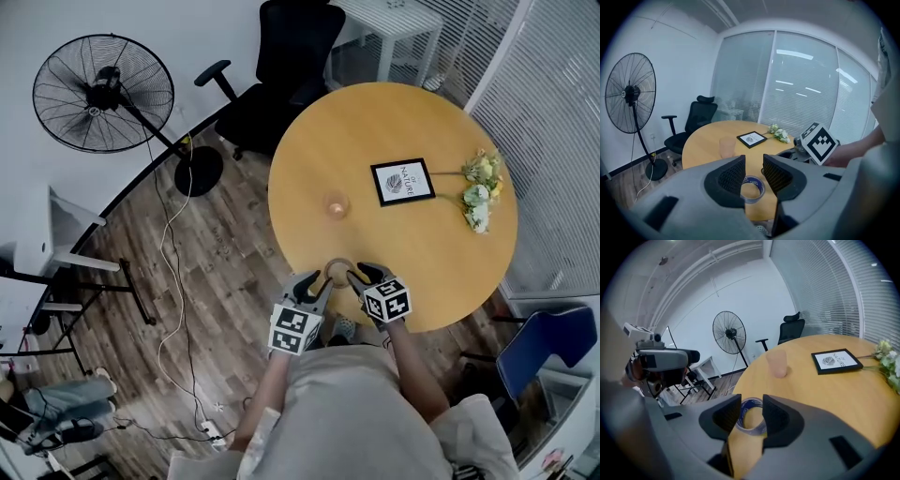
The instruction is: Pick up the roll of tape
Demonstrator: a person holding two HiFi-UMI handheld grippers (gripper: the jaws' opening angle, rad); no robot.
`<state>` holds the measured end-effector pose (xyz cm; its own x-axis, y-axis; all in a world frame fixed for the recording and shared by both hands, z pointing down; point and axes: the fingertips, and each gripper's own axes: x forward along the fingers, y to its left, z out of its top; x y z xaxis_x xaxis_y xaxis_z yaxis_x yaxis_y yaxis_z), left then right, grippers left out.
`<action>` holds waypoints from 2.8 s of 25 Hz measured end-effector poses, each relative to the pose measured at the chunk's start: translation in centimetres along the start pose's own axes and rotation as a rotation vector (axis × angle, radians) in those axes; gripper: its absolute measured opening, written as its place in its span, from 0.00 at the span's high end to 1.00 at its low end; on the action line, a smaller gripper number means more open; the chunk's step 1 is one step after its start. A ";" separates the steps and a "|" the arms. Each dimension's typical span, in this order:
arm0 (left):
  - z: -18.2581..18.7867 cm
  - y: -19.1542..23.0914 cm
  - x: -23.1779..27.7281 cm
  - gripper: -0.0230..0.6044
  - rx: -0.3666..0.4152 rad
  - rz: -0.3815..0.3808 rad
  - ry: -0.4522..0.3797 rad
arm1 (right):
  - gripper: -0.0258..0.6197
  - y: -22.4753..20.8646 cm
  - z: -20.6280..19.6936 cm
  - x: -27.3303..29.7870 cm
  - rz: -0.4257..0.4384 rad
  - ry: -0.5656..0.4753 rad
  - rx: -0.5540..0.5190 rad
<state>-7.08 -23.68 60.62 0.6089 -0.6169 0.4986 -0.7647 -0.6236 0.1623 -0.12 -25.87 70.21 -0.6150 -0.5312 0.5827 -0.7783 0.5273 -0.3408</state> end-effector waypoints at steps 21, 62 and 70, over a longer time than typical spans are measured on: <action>0.1 6.1 -0.9 0.79 -0.021 0.052 0.003 | 0.75 -1.9 -2.9 7.4 -0.001 0.253 -0.176; -0.3 9.1 -2.4 0.79 -0.005 0.110 0.004 | 0.88 -3.4 -4.8 9.4 -0.060 0.393 -0.247; 0.1 8.8 -2.7 0.79 -0.018 0.104 -0.007 | 0.88 -2.8 -2.5 7.8 -0.098 0.310 -0.231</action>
<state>-15.43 -27.56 60.68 0.5276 -0.6814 0.5073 -0.8275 -0.5472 0.1257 -2.40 -29.84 77.59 -0.4446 -0.3798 0.8112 -0.7606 0.6384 -0.1181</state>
